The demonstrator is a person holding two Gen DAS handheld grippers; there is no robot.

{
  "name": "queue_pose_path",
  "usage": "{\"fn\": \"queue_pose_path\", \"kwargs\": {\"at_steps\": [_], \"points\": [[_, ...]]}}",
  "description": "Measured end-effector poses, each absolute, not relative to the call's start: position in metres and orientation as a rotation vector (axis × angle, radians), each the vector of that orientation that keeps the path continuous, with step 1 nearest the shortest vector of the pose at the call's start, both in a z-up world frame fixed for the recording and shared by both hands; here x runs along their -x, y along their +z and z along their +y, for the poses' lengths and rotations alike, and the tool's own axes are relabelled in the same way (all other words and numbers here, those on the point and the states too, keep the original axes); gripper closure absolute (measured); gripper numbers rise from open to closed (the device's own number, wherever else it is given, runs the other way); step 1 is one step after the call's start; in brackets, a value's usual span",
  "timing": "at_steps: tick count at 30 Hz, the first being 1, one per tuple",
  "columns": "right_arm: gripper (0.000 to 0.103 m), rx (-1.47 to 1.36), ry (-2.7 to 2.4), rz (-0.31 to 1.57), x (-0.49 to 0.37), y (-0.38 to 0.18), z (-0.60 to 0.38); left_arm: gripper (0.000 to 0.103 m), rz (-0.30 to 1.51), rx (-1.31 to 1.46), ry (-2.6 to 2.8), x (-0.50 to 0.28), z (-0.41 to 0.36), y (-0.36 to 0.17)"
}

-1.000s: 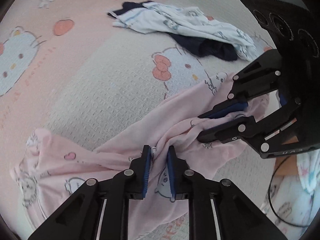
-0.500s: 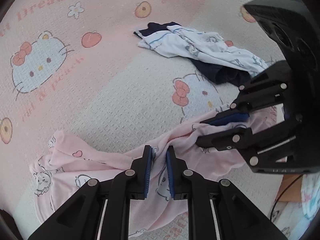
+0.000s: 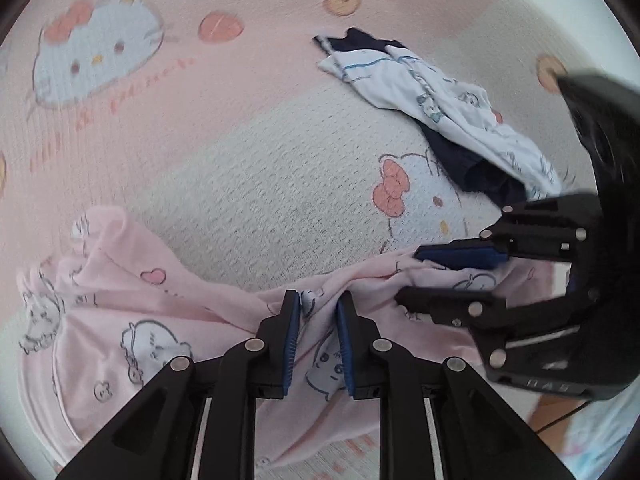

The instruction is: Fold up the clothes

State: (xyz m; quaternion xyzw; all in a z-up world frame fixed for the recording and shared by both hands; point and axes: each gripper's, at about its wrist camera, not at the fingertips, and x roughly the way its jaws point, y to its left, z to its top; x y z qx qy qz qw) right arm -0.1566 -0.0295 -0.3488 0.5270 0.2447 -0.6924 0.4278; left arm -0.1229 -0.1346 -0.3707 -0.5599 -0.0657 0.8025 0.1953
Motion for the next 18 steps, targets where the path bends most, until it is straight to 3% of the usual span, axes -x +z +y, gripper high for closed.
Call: {"fn": "queue_pose_path", "kwargs": {"at_steps": [1,2,3,5,11,18], "points": [[0.056,-1.326,-1.751,0.62,0.159,-0.343,-0.028,0.081,-0.267,1.581,2.223,0.124,-0.142,-0.368],[0.055,-1.337,-1.774,0.625,0.161,-0.337,-0.025,0.071,-0.35,1.586,2.198,0.125,-0.15,-0.364],[0.055,-1.342,-1.797,0.612,0.162,-0.334,-0.02,0.054,-0.433,1.565,2.189,0.124,-0.158,-0.357],[0.055,-1.359,-1.862,0.539,0.169,-0.319,-0.006,0.039,-0.521,1.522,2.221,0.12,-0.173,-0.344],[0.055,-1.481,-2.026,0.27,0.189,-0.296,0.036,0.039,-0.485,1.473,2.342,0.106,-0.203,-0.323],[0.055,-1.603,-2.105,0.188,0.163,-0.303,0.066,0.039,-0.367,1.572,2.408,0.095,-0.214,-0.341]]}}
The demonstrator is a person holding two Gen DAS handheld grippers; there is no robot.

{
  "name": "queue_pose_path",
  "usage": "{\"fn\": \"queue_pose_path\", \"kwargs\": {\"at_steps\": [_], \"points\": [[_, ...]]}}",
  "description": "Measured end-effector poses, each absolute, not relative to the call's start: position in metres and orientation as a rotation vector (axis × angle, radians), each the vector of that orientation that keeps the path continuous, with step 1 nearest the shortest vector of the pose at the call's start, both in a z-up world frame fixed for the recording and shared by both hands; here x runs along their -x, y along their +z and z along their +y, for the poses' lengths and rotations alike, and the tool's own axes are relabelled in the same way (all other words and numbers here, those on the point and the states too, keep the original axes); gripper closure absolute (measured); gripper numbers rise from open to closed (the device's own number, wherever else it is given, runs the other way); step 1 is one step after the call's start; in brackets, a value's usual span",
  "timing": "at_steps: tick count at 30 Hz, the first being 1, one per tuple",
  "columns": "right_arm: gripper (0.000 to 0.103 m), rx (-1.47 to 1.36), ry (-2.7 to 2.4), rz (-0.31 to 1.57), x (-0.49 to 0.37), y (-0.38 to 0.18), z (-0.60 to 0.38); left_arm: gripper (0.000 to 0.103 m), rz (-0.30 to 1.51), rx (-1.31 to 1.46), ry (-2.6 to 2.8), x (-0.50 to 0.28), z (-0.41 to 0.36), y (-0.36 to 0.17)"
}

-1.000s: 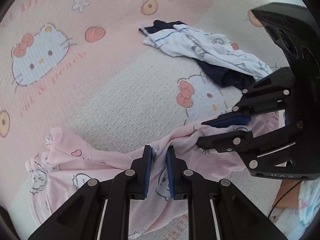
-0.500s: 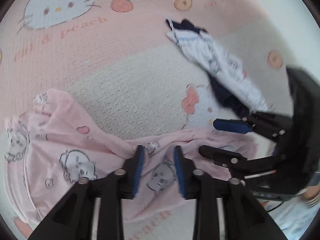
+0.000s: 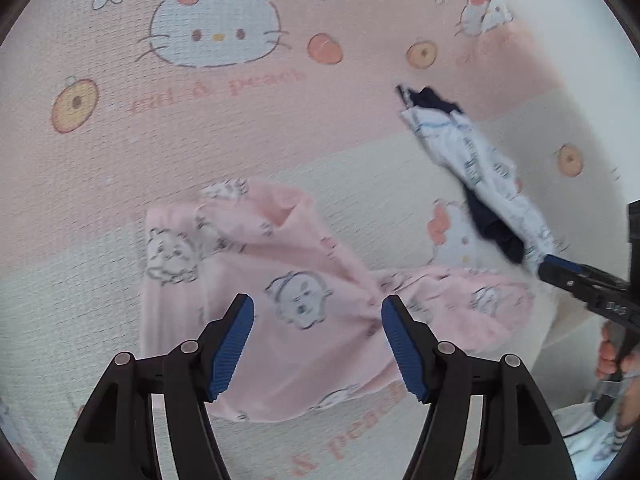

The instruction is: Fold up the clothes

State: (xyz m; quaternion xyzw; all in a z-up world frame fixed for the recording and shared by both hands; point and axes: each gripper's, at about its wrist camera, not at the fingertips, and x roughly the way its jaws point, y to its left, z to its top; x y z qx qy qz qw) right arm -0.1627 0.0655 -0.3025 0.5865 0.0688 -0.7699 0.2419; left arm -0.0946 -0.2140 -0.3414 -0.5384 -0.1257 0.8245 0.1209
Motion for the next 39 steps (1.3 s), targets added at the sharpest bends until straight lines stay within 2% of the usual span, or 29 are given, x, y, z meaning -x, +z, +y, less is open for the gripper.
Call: {"fn": "queue_pose_path", "kwargs": {"at_steps": [5,8,17,20,24,25,29,38,39], "points": [[0.055,-1.856,-2.05,0.057,0.161,-0.335,0.093,0.039,-0.405,1.607,2.439,0.092,-0.217,-0.352],[0.055,-1.84,-2.047,-0.039,0.162,-0.332,0.101,0.039,-0.441,1.621,2.432,0.098,-0.222,-0.352],[0.054,-1.83,-2.006,0.022,0.155,-0.332,0.086,0.039,-0.608,1.63,2.483,0.112,-0.253,-0.347],[0.055,-1.848,-2.014,0.115,0.153,-0.337,0.078,0.039,-0.462,1.631,2.515,0.115,-0.246,-0.341],[0.055,-1.865,-2.019,0.126,0.156,-0.344,0.074,0.039,-0.187,1.655,2.532,0.116,-0.235,-0.334],[0.055,-1.87,-2.019,0.129,0.157,-0.346,0.073,0.039,-0.185,1.666,2.526,0.114,-0.238,-0.334],[0.055,-1.86,-2.037,0.174,0.16,-0.349,0.067,0.039,-0.393,1.7,2.477,0.101,-0.269,-0.339],[0.055,-1.866,-2.063,0.18,0.16,-0.351,0.065,0.039,-0.705,1.759,2.422,0.09,-0.308,-0.357],[0.055,-1.869,-2.065,0.172,0.161,-0.351,0.066,0.039,-0.828,1.785,2.513,0.091,-0.306,-0.357]]}}
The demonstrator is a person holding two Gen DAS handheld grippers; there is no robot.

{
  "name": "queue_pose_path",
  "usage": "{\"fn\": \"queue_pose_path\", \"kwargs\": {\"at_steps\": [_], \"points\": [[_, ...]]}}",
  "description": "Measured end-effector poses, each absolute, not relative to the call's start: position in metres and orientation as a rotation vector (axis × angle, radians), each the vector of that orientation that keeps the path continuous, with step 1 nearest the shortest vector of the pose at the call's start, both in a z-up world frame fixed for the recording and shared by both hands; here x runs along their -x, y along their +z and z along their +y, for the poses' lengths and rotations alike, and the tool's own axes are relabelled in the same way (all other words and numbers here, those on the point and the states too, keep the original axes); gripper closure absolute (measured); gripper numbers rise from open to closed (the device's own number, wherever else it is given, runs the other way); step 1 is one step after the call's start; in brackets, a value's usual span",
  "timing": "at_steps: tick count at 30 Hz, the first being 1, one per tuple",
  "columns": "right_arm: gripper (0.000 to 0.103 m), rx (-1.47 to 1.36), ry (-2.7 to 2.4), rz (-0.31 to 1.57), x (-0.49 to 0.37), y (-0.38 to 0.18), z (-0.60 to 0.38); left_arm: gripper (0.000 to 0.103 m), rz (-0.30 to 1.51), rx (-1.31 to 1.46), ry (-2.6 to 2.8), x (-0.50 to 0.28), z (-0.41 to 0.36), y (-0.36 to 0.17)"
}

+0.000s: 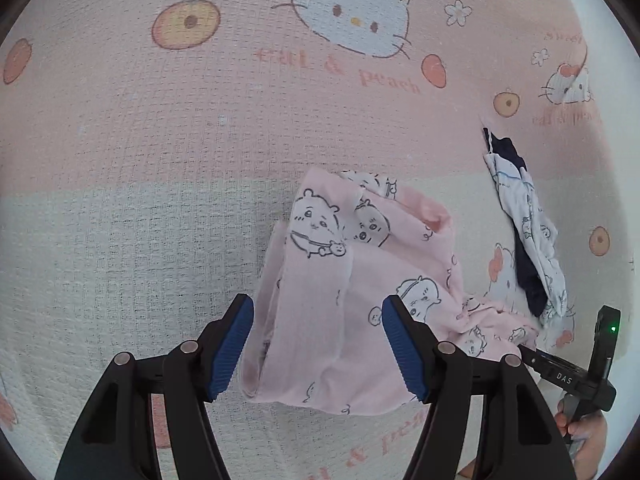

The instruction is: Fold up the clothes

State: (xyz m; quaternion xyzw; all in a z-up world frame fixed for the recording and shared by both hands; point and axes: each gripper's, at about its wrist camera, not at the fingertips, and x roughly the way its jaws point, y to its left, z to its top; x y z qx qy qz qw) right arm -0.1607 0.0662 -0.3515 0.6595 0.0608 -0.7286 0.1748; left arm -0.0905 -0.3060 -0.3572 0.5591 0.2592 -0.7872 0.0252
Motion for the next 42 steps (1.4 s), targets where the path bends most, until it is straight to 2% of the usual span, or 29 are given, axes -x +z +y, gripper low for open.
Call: {"fn": "queue_pose_path", "kwargs": {"at_steps": [3,5,6,8,10,12,13,15,17,19,25,32,33,37,38,39,41,42], "points": [[0.055,-1.875,-2.068,0.159,0.161,-0.351,0.068,0.039,0.824,-1.734,-2.439,0.097,-0.3,-0.359],[0.055,-1.875,-2.07,0.159,0.161,-0.351,0.069,0.04,0.765,-1.722,-2.425,0.101,-0.295,-0.36],[0.055,-1.875,-2.07,0.161,0.161,-0.351,0.07,0.053,0.714,-1.712,-2.409,0.103,-0.293,-0.361],[0.054,-1.877,-2.072,0.157,0.162,-0.352,0.071,0.069,0.612,-1.694,-2.372,0.105,-0.288,-0.363],[0.054,-1.879,-2.074,0.147,0.163,-0.353,0.072,0.071,0.587,-1.662,-2.376,0.101,-0.286,-0.364],[0.055,-1.853,-2.097,0.153,0.164,-0.352,0.073,0.077,0.555,-1.609,-2.37,0.094,-0.285,-0.364],[0.066,-1.822,-2.124,0.177,0.164,-0.349,0.072,0.077,0.536,-1.595,-2.361,0.091,-0.284,-0.364],[0.079,-1.747,-2.179,0.243,0.163,-0.341,0.068,0.077,0.536,-1.575,-2.335,0.083,-0.286,-0.367],[0.08,-1.697,-2.199,0.319,0.166,-0.338,0.065,0.077,0.597,-1.549,-2.32,0.073,-0.292,-0.368],[0.081,-1.701,-2.204,0.316,0.172,-0.34,0.067,0.077,0.662,-1.529,-2.308,0.063,-0.299,-0.37],[0.08,-1.729,-2.208,0.3,0.182,-0.343,0.075,0.075,0.603,-1.505,-2.295,0.045,-0.303,-0.37],[0.071,-1.695,-2.277,0.43,0.169,-0.333,0.068,0.074,0.375,-1.498,-2.358,0.041,-0.278,-0.356],[0.07,-1.701,-2.271,0.409,0.167,-0.331,0.069,0.074,0.351,-1.497,-2.37,0.039,-0.274,-0.353],[0.051,-1.738,-2.251,0.219,0.166,-0.323,0.086,0.073,0.367,-1.432,-2.424,0.022,-0.269,-0.333],[0.049,-1.746,-2.246,0.16,0.166,-0.321,0.092,0.07,0.371,-1.421,-2.431,0.02,-0.268,-0.328],[0.048,-1.753,-2.239,0.099,0.166,-0.319,0.098,0.059,0.368,-1.424,-2.435,0.018,-0.266,-0.324],[0.047,-1.763,-2.213,-0.042,0.167,-0.314,0.111,0.044,0.337,-1.42,-2.446,0.016,-0.26,-0.316],[0.047,-1.766,-2.196,-0.124,0.167,-0.312,0.118,0.044,0.319,-1.412,-2.465,0.01,-0.256,-0.31]]}}
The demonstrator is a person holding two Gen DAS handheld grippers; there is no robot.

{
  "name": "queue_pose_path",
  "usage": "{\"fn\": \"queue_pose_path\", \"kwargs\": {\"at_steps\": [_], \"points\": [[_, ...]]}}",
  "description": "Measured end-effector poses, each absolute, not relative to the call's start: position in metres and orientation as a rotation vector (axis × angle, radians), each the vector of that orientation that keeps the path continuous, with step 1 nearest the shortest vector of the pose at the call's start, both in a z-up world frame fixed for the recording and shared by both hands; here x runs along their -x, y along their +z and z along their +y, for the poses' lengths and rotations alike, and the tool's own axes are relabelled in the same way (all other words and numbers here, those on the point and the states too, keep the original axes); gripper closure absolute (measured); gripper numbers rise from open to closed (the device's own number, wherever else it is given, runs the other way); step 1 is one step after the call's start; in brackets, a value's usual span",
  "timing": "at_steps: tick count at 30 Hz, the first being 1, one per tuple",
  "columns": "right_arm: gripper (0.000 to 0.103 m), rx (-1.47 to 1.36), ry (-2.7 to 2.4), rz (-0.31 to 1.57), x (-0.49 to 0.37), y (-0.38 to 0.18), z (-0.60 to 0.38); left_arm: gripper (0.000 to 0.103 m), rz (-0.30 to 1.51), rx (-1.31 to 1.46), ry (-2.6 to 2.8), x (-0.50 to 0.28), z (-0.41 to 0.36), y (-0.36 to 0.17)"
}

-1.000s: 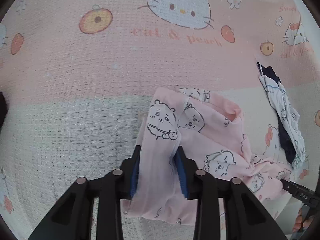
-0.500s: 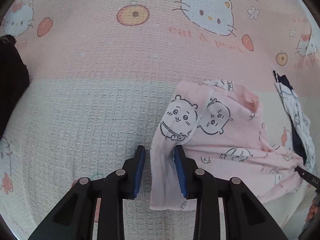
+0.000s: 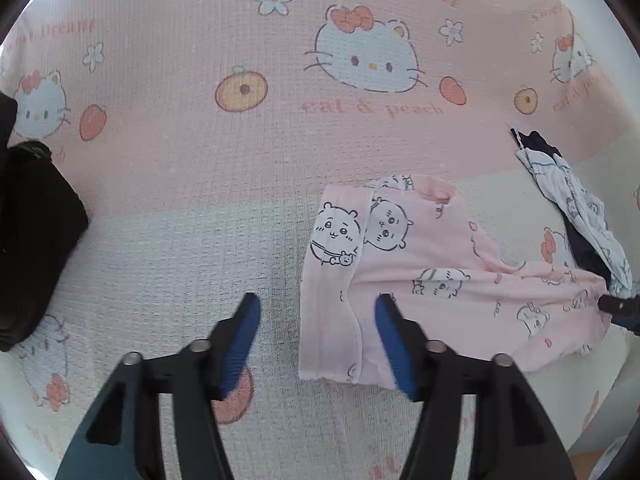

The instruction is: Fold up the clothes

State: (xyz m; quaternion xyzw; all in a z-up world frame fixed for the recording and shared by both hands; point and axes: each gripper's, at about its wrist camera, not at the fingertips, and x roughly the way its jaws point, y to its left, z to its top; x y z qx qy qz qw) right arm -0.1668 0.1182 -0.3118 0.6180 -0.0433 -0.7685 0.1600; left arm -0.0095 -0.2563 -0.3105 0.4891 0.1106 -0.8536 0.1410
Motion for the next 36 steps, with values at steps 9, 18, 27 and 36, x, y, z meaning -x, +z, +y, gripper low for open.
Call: {"fn": "queue_pose_path", "kwargs": {"at_steps": [9,18,27,36], "points": [[0.039,-1.831,-2.105,-0.305,0.125,-0.299,0.076,0.044,-0.006,-1.458,-2.491,0.013,-0.196,-0.299],[0.033,-1.839,-2.007,-0.33,0.125,-0.318,0.078,0.044,-0.39,-1.435,-2.482,0.025,-0.126,-0.291],[0.033,-1.917,-1.788,-0.692,0.117,-0.351,0.102,0.043,-1.201,-1.243,-2.373,0.011,-0.031,-0.327],[0.029,-1.961,-1.807,-0.791,0.118,-0.356,0.117,0.043,-1.502,-1.175,-2.302,-0.009,-0.01,-0.353]]}}
